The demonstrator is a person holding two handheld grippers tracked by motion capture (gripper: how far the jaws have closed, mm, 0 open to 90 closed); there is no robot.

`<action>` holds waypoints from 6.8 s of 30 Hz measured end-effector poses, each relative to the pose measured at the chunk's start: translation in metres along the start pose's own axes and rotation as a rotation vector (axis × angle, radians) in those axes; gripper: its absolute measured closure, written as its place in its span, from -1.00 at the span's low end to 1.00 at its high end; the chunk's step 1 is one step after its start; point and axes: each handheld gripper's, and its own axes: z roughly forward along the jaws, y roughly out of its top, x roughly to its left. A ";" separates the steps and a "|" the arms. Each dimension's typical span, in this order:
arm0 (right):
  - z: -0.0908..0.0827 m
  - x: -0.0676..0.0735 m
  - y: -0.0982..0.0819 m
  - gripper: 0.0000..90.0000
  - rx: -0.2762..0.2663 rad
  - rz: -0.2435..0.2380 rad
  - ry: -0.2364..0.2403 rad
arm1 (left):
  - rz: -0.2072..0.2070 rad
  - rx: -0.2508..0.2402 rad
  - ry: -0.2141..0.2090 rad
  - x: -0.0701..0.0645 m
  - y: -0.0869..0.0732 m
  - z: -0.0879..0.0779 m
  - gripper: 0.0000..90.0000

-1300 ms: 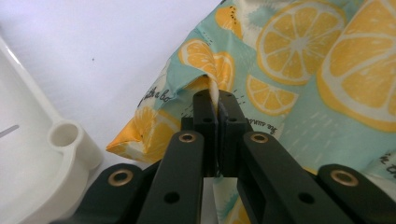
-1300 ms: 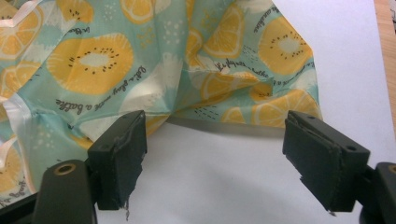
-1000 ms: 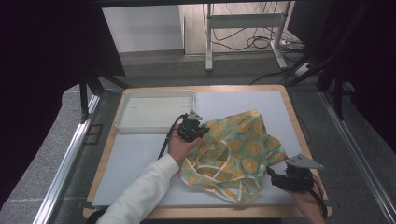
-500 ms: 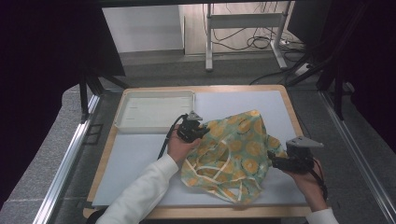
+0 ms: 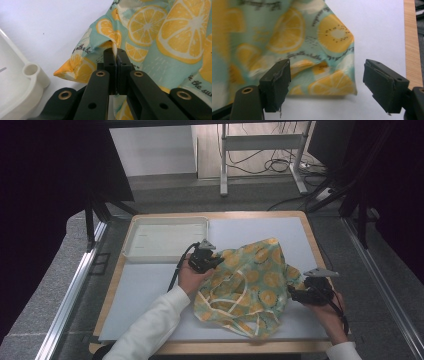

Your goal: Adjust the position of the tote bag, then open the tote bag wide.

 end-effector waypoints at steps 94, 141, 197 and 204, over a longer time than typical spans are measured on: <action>0.032 -0.030 0.060 0.95 0.020 -0.017 0.000 | 0.044 0.000 -0.057 -0.011 -0.016 -0.049 1.00; 0.039 -0.040 0.091 0.03 -0.110 0.023 0.022 | 0.022 -0.085 -0.028 -0.013 -0.041 -0.075 0.38; -0.051 0.022 -0.030 -0.11 -0.139 -0.073 0.191 | 0.121 -0.061 -0.072 -0.048 -0.062 -0.093 -0.11; -0.050 0.027 -0.029 -0.13 -0.135 -0.088 0.194 | 0.148 -0.066 -0.083 -0.056 -0.060 -0.096 -0.12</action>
